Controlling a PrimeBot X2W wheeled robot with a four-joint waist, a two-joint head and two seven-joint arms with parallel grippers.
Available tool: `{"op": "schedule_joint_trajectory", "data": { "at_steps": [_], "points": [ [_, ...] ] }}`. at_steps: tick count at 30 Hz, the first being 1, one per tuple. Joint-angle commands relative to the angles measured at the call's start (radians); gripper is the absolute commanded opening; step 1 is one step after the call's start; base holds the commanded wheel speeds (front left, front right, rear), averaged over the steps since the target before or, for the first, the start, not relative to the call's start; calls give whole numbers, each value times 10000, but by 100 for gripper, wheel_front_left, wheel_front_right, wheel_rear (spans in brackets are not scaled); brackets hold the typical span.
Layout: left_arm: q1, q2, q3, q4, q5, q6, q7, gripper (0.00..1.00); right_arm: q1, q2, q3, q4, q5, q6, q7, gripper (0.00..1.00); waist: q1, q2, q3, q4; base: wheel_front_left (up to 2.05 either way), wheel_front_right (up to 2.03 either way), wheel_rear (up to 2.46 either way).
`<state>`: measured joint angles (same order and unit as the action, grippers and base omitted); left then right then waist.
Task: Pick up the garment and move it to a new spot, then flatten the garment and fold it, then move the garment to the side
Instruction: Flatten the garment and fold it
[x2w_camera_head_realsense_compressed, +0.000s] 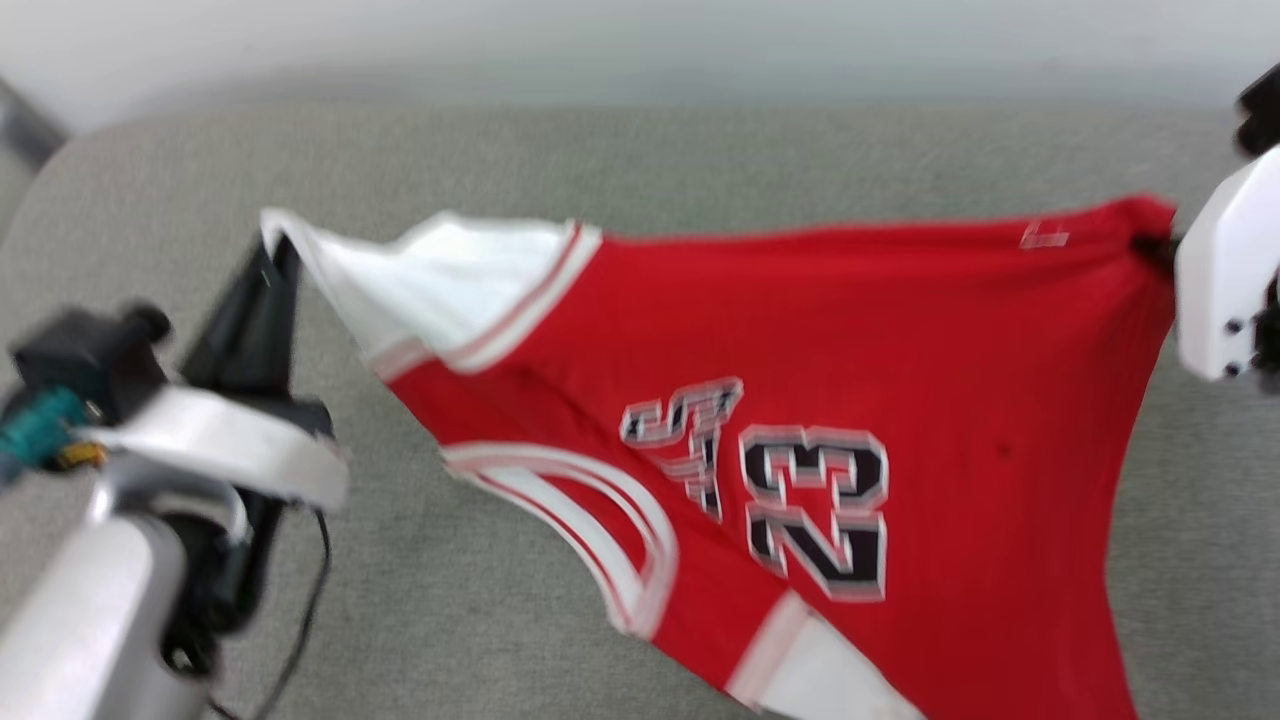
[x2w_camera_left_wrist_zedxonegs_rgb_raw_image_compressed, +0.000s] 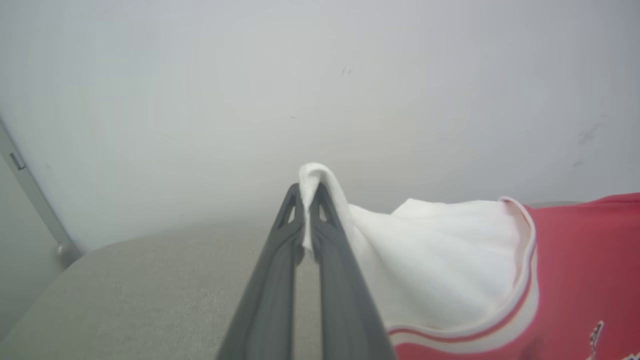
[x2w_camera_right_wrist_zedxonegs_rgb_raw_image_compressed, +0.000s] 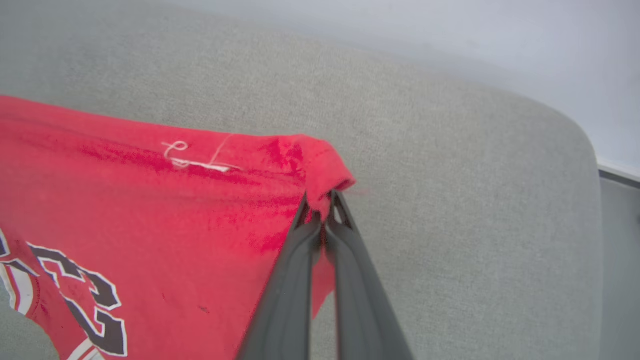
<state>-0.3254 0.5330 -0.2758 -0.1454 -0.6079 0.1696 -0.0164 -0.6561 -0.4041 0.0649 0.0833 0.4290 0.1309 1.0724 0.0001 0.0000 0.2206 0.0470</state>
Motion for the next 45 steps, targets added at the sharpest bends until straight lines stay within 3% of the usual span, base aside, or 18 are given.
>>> {"op": "schedule_joint_trajectory", "data": {
  "at_steps": [1,9,17,24,33,40,45],
  "points": [
    [-246,99,95,-68,59,-16,62,0,-176,-83,-80,-103,-43,-3,-108,0,-1,0,-418,-281,0,0,0],
    [-3222,499,307,713,-135,-544,1015,0,-1290,9,-774,-343,-302,-5,-190,0,-1,0,-829,-667,0,0,0],
    [-6906,117,40,3171,151,-1144,1135,0,-3260,186,-1060,430,-990,-8,-1073,0,-1,0,291,-920,0,0,0],
    [-9992,-49,-240,5192,840,-1547,714,0,-5522,651,-1169,1242,-1576,-8,-2649,0,-1,0,2154,-1198,0,0,0],
    [-13278,116,-69,6761,1413,-1725,-248,0,-8205,979,-980,2441,-1880,-10,-5138,0,-1,0,4123,-1662,0,0,0],
    [-14658,96,-154,7408,1605,-1793,-624,0,-10038,938,-95,3790,-1803,-10,-7369,0,-1,0,5269,-1740,0,0,0],
    [-14276,-78,-155,7411,1440,-1696,-730,0,-10544,949,682,4834,-1496,-8,-8096,0,-1,0,5658,-1628,0,0,0]
  ]
}}
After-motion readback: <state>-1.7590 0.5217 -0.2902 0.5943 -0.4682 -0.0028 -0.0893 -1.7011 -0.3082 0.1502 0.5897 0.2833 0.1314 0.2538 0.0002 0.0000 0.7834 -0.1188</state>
